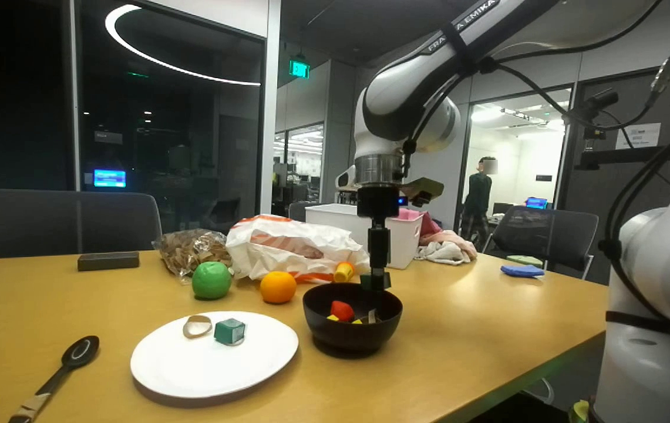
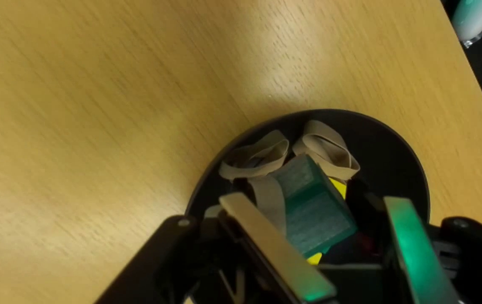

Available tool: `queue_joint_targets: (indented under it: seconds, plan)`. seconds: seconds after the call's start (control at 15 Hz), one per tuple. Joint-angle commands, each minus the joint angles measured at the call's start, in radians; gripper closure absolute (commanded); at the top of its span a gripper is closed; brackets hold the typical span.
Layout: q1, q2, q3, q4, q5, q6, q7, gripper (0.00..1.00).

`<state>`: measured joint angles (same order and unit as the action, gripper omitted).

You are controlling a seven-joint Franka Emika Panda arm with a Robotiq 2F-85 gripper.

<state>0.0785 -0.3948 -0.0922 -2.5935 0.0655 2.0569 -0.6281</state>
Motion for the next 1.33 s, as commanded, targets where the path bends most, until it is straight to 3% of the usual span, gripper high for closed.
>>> queue_joint_targets:
  seconds: [0.0,0.07,0.13,0.27,0.73,1.27]
  plan:
    - [0.028,0.037,-0.045,-0.001,0.122,0.036,-0.097,0.65]
    - [0.029,0.045,-0.05,0.002,0.158,0.039,-0.115,0.15]
    - [0.028,0.05,-0.052,0.006,0.188,0.033,-0.13,0.14]
    - [0.023,0.051,-0.05,0.015,0.231,0.027,-0.149,0.02]
    - [0.097,0.039,0.03,0.06,0.292,0.057,-0.212,0.0]
    - [0.203,0.226,0.212,0.131,0.17,0.348,-0.214,0.0]
